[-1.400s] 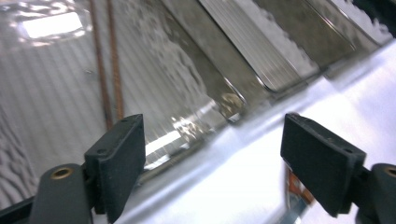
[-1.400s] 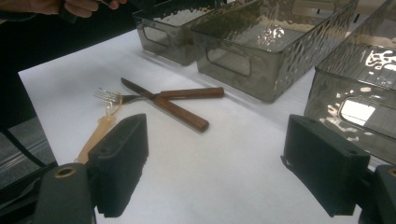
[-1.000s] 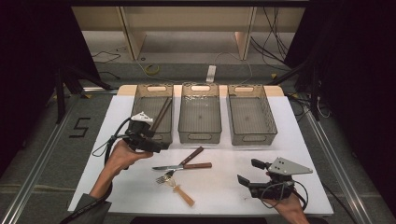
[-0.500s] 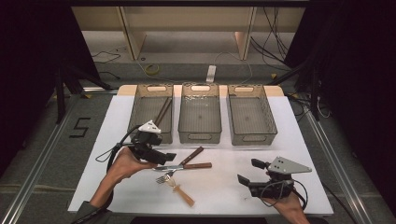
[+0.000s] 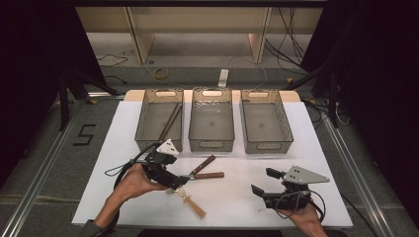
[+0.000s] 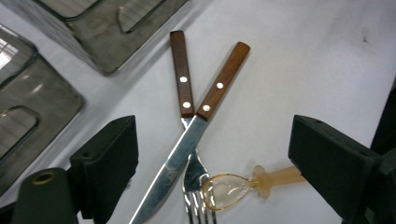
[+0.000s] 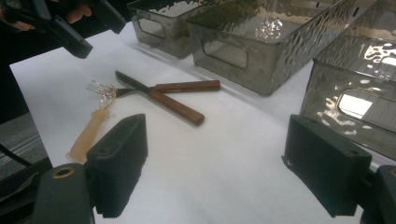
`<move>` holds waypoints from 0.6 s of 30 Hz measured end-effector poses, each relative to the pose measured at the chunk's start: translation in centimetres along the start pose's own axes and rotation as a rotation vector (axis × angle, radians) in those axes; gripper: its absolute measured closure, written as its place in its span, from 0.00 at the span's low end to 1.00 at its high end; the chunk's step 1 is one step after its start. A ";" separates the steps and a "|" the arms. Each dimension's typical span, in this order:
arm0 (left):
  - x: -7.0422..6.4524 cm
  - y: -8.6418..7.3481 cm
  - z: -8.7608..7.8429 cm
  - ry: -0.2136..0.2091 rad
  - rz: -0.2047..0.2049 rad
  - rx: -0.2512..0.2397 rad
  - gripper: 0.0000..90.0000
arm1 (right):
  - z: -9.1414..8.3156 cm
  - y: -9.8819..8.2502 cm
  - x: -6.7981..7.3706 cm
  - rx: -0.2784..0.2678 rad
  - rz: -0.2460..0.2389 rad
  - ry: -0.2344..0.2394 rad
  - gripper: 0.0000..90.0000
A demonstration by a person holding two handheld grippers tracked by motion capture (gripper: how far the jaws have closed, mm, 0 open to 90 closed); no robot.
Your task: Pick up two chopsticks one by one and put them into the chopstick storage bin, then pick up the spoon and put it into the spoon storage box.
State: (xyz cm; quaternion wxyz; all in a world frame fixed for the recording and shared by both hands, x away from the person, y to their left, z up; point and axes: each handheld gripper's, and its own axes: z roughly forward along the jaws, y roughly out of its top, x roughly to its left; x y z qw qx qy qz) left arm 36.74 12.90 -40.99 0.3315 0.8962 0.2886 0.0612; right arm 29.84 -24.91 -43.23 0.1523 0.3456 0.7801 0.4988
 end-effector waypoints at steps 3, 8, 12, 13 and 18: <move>-0.5 -0.1 0.5 -0.010 0.020 0.028 0.17 | 0.0 0.0 0.0 0.001 -0.002 -0.001 0.25; -1.1 -0.4 1.2 -0.032 0.043 0.059 0.17 | 0.0 0.0 0.0 0.005 -0.003 -0.002 0.25; -1.6 -0.6 1.7 -0.040 0.063 0.085 0.17 | 0.1 0.0 0.0 0.007 -0.004 -0.001 0.25; -1.7 -0.6 1.7 -0.041 0.074 0.093 0.17 | 0.1 0.0 0.0 0.006 -0.005 0.001 0.24; -2.3 -0.6 2.1 -0.069 0.107 0.126 0.18 | 0.1 0.0 0.1 0.013 -0.010 0.002 0.24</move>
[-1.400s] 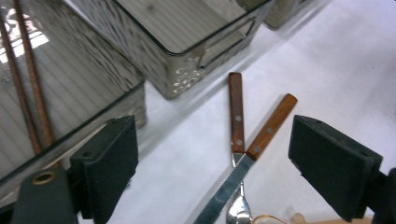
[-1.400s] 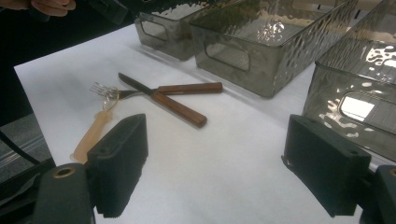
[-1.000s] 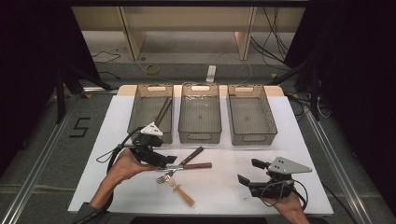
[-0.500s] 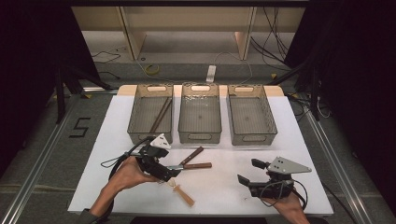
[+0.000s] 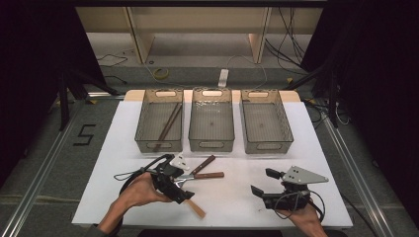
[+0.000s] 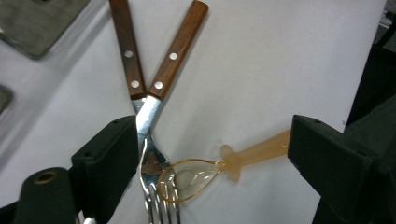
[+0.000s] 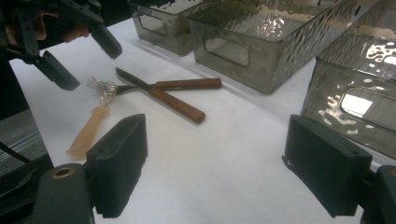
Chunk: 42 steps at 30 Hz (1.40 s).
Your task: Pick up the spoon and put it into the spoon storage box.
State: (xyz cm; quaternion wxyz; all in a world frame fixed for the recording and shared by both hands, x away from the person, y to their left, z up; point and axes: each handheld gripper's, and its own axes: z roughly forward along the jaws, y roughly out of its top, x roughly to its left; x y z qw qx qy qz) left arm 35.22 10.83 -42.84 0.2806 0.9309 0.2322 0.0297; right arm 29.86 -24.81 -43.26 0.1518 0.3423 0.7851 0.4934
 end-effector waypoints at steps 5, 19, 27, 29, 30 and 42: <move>-0.6 0.1 0.6 -0.016 0.038 0.031 0.21 | 0.0 0.0 0.1 0.004 -0.004 0.001 0.24; -2.4 0.0 2.5 -0.038 0.171 0.144 0.32 | 0.2 0.0 0.4 0.022 -0.024 0.007 0.24; -2.9 0.0 3.3 -0.031 0.245 0.205 0.37 | 0.3 0.0 0.4 0.031 -0.029 0.012 0.24; -3.0 -0.1 3.5 -0.022 0.250 0.217 0.38 | 0.3 0.0 0.5 0.032 -0.028 0.013 0.24; -2.9 -0.1 3.6 -0.022 0.254 0.224 0.38 | 0.4 0.0 0.4 0.033 -0.032 0.014 0.24; -3.1 0.0 4.5 -0.009 0.284 0.249 0.44 | 0.5 0.0 0.6 0.048 -0.039 0.025 0.25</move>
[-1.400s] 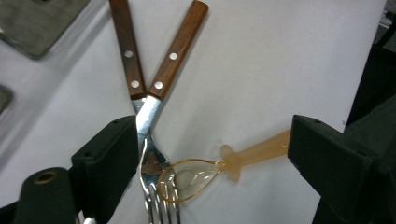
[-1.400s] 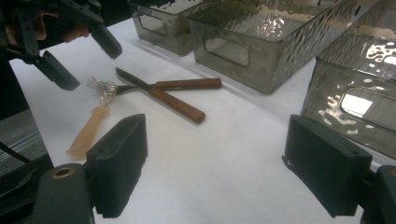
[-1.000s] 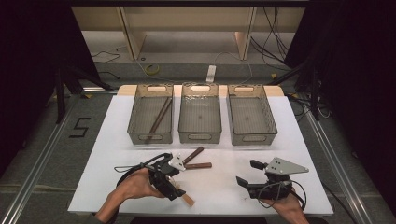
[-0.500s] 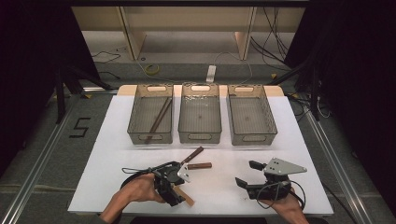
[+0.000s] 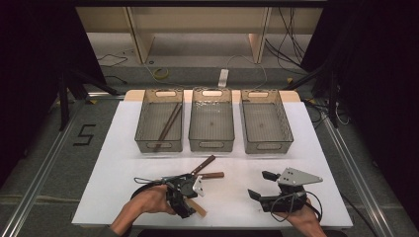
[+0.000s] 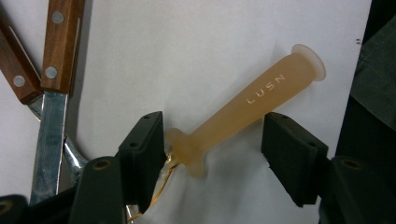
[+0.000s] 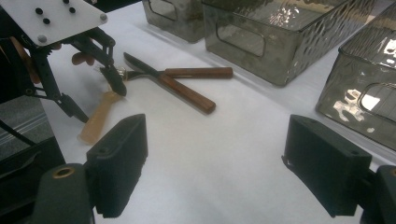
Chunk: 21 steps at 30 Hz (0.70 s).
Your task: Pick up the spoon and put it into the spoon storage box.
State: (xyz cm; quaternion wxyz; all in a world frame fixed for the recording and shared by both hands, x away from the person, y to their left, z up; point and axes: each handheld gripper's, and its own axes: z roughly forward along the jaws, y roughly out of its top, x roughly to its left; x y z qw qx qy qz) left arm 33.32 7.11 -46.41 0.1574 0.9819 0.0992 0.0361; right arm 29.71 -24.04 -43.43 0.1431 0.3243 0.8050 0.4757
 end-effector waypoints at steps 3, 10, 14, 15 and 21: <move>0.1 0.0 0.0 -0.019 -0.009 0.006 0.48 | 0.0 0.0 0.0 0.001 -0.001 0.001 0.25; 0.1 0.1 -0.1 -0.035 -0.039 0.006 0.68 | 0.0 0.0 0.0 0.006 -0.006 0.001 0.25; 0.3 0.0 -0.2 -0.031 -0.051 -0.004 0.82 | 0.0 0.0 0.0 0.006 -0.006 0.001 0.25; 0.3 0.0 -0.2 -0.032 -0.052 -0.004 0.83 | 0.0 0.0 0.0 0.007 -0.006 0.001 0.25; 0.2 0.0 -0.2 -0.028 -0.054 -0.005 0.84 | 0.0 0.0 0.0 0.008 -0.007 0.002 0.25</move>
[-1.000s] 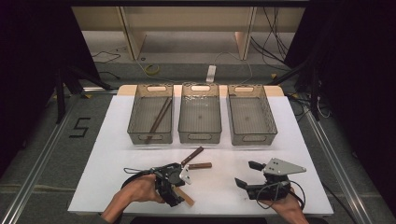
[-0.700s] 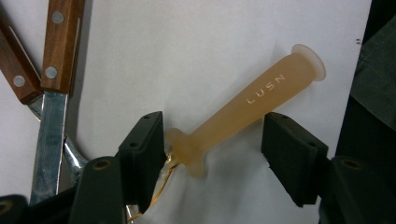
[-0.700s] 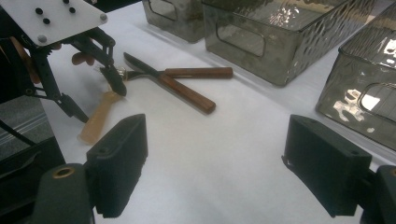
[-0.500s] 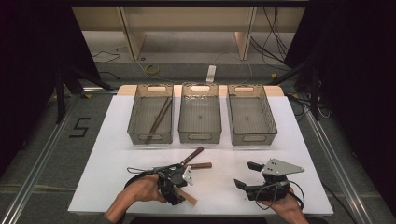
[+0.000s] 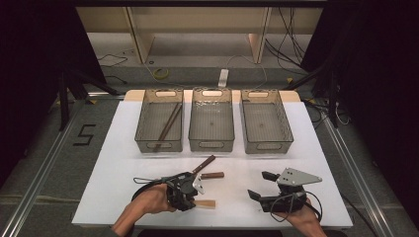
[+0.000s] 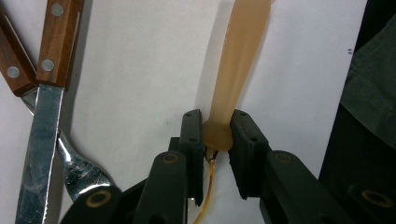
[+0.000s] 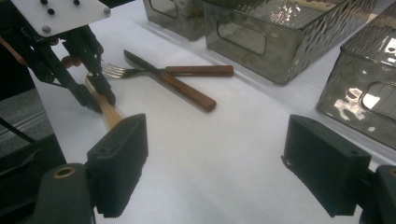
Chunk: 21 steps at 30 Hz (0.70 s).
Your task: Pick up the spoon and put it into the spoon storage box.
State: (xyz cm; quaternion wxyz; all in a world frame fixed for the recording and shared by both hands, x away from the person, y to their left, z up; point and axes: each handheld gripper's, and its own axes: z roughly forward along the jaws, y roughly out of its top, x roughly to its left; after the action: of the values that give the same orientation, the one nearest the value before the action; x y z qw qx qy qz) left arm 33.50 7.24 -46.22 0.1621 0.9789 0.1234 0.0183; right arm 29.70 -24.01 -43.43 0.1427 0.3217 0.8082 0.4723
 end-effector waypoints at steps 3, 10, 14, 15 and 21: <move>0.1 0.0 0.0 -0.004 -0.014 -0.005 0.84 | 0.0 0.0 0.0 -0.001 0.000 0.000 0.25; 0.8 -0.1 -1.2 0.009 -0.117 -0.086 0.84 | -0.1 0.0 0.0 -0.005 0.003 -0.002 0.25; 1.4 -0.2 -2.1 0.017 -0.188 -0.141 0.84 | -0.1 0.0 0.0 -0.006 0.001 -0.004 0.25; 1.6 -0.3 -2.3 0.024 -0.206 -0.153 0.84 | -0.1 0.0 0.0 -0.006 0.002 -0.003 0.25; 2.5 -0.9 -3.3 0.051 -0.297 -0.226 0.84 | -0.1 0.0 0.0 -0.005 0.002 -0.003 0.25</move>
State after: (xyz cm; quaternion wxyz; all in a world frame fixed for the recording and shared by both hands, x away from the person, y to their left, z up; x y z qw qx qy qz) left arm 35.48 9.74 -43.39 0.2689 0.9246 0.2679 0.0325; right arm 29.68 -24.05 -43.37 0.1443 0.3227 0.8066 0.4739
